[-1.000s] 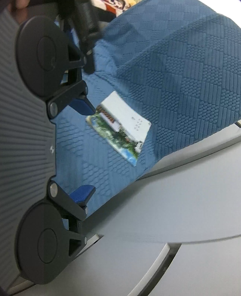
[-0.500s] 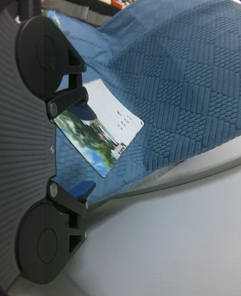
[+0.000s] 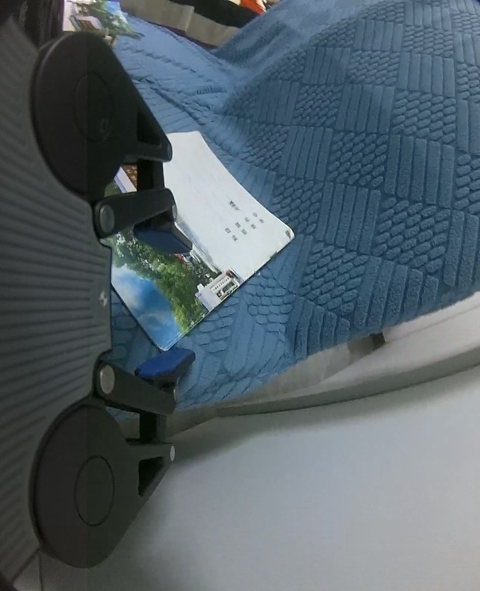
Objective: Organize objects
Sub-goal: 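Move both open grippers to the last white-backed postcard on the seat, then close both grippers on the white-backed postcard edge and lift it, then carry the postcard with both grippers and lower it onto the book stack, then open both grippers and press the postcard flat on the stack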
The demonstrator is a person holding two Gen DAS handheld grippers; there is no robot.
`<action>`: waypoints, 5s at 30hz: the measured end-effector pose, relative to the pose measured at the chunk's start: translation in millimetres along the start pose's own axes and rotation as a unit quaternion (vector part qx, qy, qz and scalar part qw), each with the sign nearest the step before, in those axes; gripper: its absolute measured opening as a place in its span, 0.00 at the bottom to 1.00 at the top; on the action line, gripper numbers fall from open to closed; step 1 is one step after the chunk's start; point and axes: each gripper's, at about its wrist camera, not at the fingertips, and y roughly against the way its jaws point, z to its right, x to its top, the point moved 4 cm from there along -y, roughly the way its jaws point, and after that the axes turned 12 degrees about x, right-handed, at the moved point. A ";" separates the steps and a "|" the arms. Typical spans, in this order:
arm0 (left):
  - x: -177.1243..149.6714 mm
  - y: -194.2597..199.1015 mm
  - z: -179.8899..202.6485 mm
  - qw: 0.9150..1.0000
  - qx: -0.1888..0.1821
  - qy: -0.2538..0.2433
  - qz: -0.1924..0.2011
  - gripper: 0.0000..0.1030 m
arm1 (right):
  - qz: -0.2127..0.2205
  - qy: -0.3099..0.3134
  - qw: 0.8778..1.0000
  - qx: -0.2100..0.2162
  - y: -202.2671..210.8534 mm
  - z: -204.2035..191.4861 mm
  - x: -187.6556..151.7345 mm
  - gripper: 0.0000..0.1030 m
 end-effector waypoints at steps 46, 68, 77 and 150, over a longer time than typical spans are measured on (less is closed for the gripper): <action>-10.4 69.5 -86.2 0.902 -0.248 0.332 -0.123 0.76 | 0.112 -0.333 0.934 0.064 70.5 -99.0 -0.7 0.04; -30.3 121.4 -119.5 0.940 -0.179 0.286 -0.060 0.11 | 0.147 -0.373 0.915 0.040 139.7 -137.9 -68.0 0.04; -12.8 186.9 -146.0 0.945 -0.168 0.278 -0.030 0.10 | 0.141 -0.342 0.927 0.066 149.4 -184.0 -55.7 0.05; -33.3 189.0 -282.3 0.998 0.068 0.014 0.006 0.45 | -0.078 0.053 0.995 -0.039 12.2 -292.5 -152.0 0.37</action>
